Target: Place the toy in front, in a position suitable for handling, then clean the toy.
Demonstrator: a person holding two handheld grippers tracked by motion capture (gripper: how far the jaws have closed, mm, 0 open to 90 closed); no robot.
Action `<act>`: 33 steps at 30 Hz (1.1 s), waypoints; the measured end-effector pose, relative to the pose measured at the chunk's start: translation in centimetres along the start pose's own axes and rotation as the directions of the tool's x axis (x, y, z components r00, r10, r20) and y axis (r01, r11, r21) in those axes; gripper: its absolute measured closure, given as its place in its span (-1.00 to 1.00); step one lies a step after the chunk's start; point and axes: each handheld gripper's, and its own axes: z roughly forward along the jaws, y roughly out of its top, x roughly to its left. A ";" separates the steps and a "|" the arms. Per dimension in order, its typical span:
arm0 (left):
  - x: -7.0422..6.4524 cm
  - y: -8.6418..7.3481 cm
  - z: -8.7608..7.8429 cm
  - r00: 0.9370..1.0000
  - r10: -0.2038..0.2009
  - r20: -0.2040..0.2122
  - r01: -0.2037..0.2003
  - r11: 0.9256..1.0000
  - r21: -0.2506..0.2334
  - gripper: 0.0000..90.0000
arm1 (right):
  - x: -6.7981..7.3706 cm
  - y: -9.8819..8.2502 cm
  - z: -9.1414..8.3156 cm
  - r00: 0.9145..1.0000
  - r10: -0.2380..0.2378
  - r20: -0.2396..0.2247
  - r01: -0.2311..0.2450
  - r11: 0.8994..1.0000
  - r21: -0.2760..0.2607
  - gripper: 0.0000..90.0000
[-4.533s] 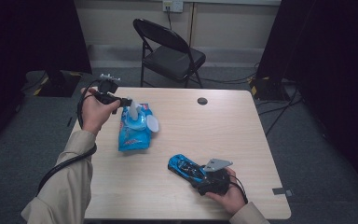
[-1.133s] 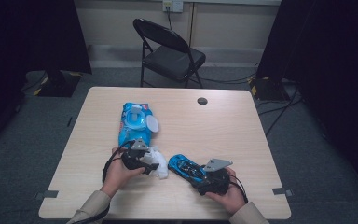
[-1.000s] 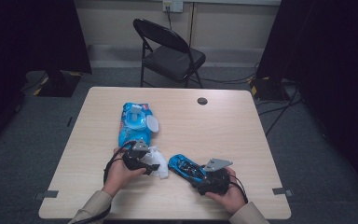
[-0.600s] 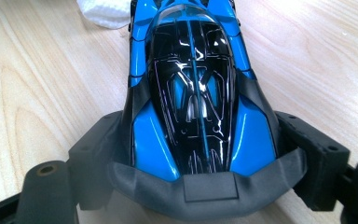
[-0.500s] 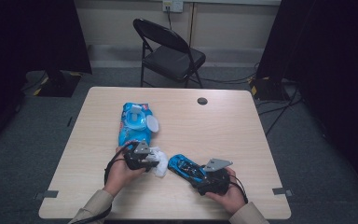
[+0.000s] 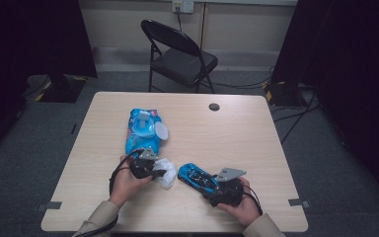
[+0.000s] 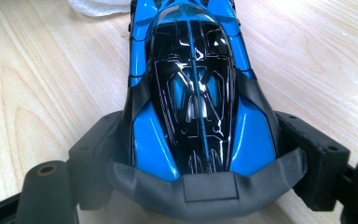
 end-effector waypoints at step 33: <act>-3.9 3.7 -3.0 0.988 0.058 0.145 -0.044 0.994 -0.096 0.89 | -0.1 0.0 0.0 1.000 -0.008 -0.008 0.008 1.000 0.000 -0.51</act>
